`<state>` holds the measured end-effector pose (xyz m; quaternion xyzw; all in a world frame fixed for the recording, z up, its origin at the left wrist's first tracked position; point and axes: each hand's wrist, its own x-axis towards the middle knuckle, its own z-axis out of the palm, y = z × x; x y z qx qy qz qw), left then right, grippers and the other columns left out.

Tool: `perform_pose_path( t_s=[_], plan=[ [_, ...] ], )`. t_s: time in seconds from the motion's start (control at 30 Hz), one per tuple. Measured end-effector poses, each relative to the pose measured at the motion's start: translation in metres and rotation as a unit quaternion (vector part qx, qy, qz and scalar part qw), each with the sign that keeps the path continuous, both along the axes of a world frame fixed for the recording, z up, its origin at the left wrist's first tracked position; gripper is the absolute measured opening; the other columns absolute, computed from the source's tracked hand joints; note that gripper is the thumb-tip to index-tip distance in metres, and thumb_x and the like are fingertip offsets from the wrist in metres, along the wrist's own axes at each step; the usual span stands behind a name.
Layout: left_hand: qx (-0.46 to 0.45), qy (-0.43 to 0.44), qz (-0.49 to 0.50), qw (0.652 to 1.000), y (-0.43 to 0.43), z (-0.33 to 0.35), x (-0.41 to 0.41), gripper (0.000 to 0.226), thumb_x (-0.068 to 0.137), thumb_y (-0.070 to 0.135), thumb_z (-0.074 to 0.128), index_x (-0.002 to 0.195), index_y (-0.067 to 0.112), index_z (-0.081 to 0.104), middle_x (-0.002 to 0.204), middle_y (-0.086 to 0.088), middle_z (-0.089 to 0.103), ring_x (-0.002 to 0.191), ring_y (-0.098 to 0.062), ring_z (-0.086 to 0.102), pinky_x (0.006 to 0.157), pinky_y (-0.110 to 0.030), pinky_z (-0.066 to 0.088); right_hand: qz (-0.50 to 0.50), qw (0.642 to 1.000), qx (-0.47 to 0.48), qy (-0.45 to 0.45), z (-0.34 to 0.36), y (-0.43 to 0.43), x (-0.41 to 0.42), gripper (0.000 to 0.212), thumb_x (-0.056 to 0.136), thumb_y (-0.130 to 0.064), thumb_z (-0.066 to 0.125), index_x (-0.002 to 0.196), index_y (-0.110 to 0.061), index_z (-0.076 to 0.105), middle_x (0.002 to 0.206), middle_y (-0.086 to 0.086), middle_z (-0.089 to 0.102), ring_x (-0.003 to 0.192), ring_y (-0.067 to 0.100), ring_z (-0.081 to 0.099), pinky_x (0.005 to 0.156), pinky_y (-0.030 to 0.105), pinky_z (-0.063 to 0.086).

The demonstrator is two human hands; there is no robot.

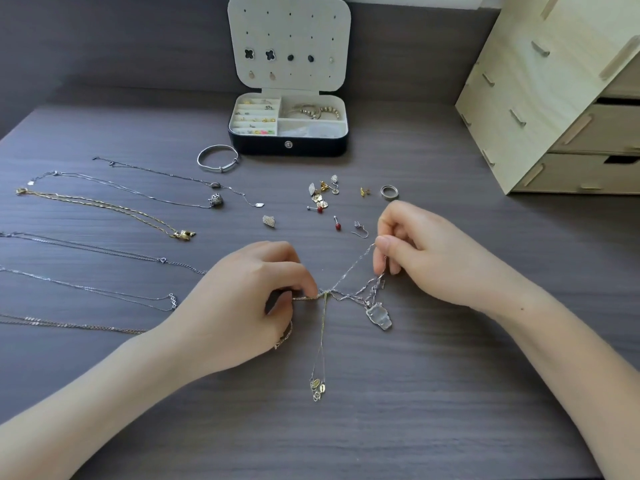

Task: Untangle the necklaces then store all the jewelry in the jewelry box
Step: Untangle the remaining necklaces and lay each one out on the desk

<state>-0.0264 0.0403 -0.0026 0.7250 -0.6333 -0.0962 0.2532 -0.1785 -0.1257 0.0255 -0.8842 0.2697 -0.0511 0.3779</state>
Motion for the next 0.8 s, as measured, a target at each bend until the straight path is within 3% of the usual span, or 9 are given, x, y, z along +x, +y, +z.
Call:
perform_pose_path(
  t_s=[0.1,0.23,0.37,0.43,0.5,0.57,0.67,0.8],
  plan=[
    [-0.006,0.015,-0.001,1.0,-0.001,-0.002,0.0,0.031,0.069,0.006,0.049,0.08,0.028,0.067,0.079,0.017,0.052,0.071,-0.005,0.046,0.063,-0.012,0.037,-0.034,0.999,-0.006,0.004,-0.004,-0.003,-0.001,0.021,0.095,-0.01,0.045,0.076,-0.021,0.042,0.06,-0.01,0.063,0.055,0.005,0.047,0.062,0.031,0.041],
    [-0.008,0.023,-0.01,1.0,-0.001,-0.002,0.0,0.03,0.072,0.016,0.04,0.082,0.029,0.066,0.08,0.019,0.052,0.073,-0.003,0.047,0.065,-0.01,0.036,-0.043,0.998,-0.026,0.028,-0.004,-0.004,-0.003,0.018,0.095,-0.014,0.045,0.078,-0.021,0.043,0.062,-0.009,0.063,0.054,0.002,0.046,0.056,0.023,0.034],
    [-0.013,0.019,0.008,1.0,-0.001,-0.001,-0.002,0.027,0.066,0.006,0.049,0.079,0.023,0.067,0.078,0.015,0.054,0.071,-0.006,0.049,0.063,-0.018,0.04,-0.039,0.985,-0.163,0.037,-0.006,0.003,-0.003,0.007,0.09,-0.024,0.056,0.085,-0.023,0.051,0.077,-0.009,0.058,0.073,0.012,0.049,0.065,0.026,0.031],
    [-0.021,0.023,0.025,0.999,-0.003,0.002,-0.006,0.017,0.068,0.013,0.05,0.073,0.022,0.063,0.075,0.013,0.052,0.069,-0.008,0.047,0.063,-0.017,0.038,-0.023,0.974,-0.227,0.008,-0.006,0.009,-0.003,0.01,0.084,-0.032,0.062,0.085,-0.025,0.055,0.084,-0.008,0.054,0.078,0.013,0.045,0.066,0.025,0.026],
    [-0.035,0.025,0.043,0.998,-0.003,0.006,-0.013,0.008,0.071,0.025,0.05,0.066,0.022,0.055,0.07,0.011,0.047,0.066,-0.009,0.043,0.062,-0.014,0.035,0.001,0.978,-0.207,-0.001,0.0,0.014,-0.004,0.017,0.077,-0.043,0.062,0.076,-0.028,0.055,0.081,-0.011,0.053,0.078,0.009,0.045,0.066,0.025,0.029],
    [-0.023,0.011,0.046,0.999,0.002,0.009,-0.02,0.019,0.072,0.038,0.052,0.06,0.024,0.049,0.065,0.011,0.044,0.062,-0.009,0.041,0.058,-0.015,0.033,0.04,0.988,-0.15,0.018,0.004,0.019,-0.006,0.022,0.07,-0.051,0.062,0.067,-0.031,0.054,0.074,-0.012,0.054,0.075,0.005,0.047,0.067,0.023,0.036],
    [0.042,-0.035,0.04,0.998,0.007,0.007,-0.029,0.032,0.07,0.053,0.051,0.055,0.026,0.046,0.059,0.013,0.042,0.054,-0.01,0.041,0.05,-0.012,0.027,0.092,0.986,-0.126,0.063,0.003,0.02,-0.009,0.023,0.069,-0.048,0.07,0.067,-0.031,0.055,0.072,-0.012,0.054,0.073,0.004,0.047,0.067,0.023,0.039],
    [0.07,-0.05,0.043,0.995,-0.001,0.008,-0.029,0.026,0.075,0.05,0.052,0.068,0.026,0.046,0.067,0.013,0.043,0.063,-0.012,0.04,0.054,-0.013,0.026,0.107,0.984,-0.101,0.102,0.007,0.013,-0.013,0.018,0.073,-0.038,0.073,0.07,-0.029,0.058,0.072,-0.011,0.057,0.072,0.004,0.049,0.066,0.025,0.043]
  ],
)
